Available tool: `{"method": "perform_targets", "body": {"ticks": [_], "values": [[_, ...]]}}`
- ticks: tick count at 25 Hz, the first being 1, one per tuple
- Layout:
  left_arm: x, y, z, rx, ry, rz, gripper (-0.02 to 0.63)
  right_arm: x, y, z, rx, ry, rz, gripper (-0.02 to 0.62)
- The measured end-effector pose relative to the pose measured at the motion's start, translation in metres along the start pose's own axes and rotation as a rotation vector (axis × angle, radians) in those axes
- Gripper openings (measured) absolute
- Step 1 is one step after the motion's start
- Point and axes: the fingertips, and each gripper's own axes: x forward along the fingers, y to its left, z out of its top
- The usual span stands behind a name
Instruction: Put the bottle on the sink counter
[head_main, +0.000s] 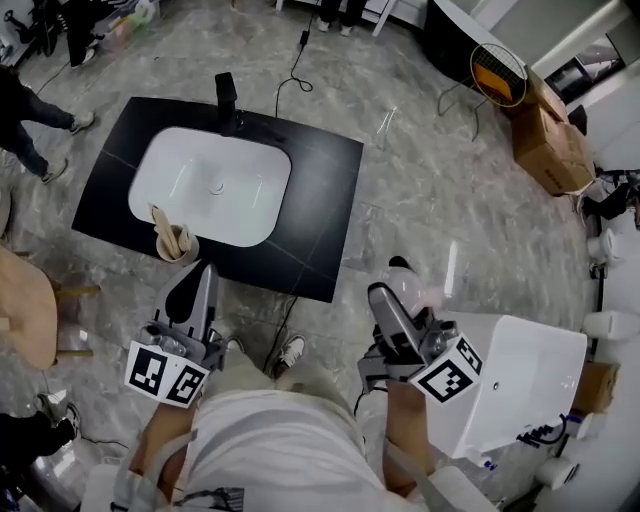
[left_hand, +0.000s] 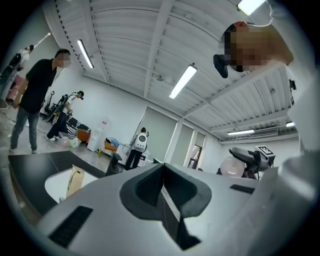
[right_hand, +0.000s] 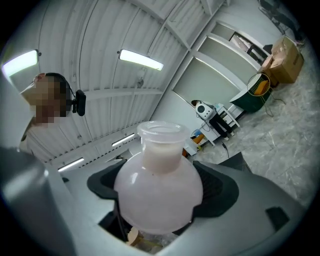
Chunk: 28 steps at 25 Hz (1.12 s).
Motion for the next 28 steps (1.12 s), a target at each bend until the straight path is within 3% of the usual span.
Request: {"method": "perform_targets", "body": {"ticks": [13,28], "values": [[0.006,0.007,-0.028,-0.037,0.063,-0.156,0.015,0.038,-0.019,-0.064,-0.007,0.014,-0.109,0.416],[0.034,0.012,-0.107,-0.068,0.107,-0.083,0.015,0.057,-0.115,-0.129,-0.048,0.167,-0.132,0.416]]}}
